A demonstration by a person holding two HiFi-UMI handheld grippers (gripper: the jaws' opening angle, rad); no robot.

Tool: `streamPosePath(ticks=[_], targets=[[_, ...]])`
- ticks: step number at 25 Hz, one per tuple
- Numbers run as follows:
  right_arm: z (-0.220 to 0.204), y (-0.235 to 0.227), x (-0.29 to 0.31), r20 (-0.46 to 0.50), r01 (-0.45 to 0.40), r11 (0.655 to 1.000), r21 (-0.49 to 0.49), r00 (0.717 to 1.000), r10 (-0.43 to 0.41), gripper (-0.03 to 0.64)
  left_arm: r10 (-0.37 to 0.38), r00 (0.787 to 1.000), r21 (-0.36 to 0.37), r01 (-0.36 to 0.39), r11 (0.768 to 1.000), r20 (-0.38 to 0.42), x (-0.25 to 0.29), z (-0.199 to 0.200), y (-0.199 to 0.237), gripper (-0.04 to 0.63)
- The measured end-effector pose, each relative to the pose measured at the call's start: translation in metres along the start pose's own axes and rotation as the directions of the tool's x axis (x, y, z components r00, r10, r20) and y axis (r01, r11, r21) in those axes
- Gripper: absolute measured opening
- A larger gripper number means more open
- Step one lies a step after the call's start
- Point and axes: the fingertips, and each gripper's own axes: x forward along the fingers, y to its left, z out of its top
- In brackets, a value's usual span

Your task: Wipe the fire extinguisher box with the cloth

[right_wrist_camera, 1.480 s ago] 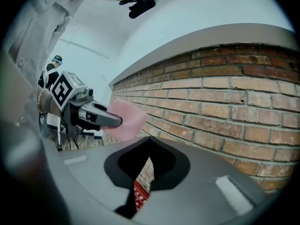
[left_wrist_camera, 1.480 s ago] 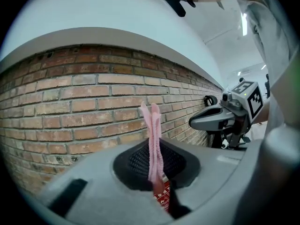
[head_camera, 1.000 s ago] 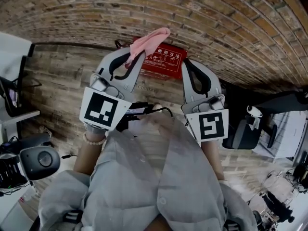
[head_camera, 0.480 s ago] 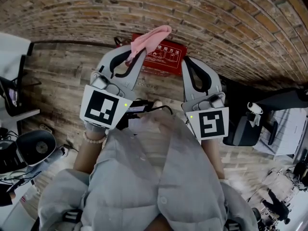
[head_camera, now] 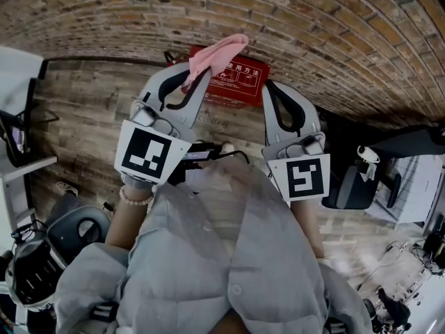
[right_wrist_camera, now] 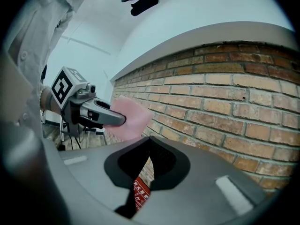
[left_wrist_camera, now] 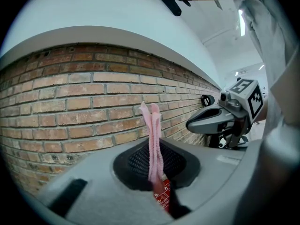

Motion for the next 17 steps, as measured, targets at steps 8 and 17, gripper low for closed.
streamPosePath(ticks=[8, 17], targets=[[-0.0033, 0.0002, -0.0013, -0.014, 0.002, 1.0, -0.008, 1.0, -0.002, 0.003, -0.001, 1.0, -0.003, 0.001, 1.0, -0.001, 0.0009, -0.0002, -0.0003, 0.011], [-0.0053, -0.0008, -0.0022, -0.025, 0.01, 1.0, -0.012, 1.0, -0.01, 0.003, 0.032, 0.999, -0.019, -0.032, 0.999, 0.011, 0.0004, 0.0003, 0.0077, 0.011]])
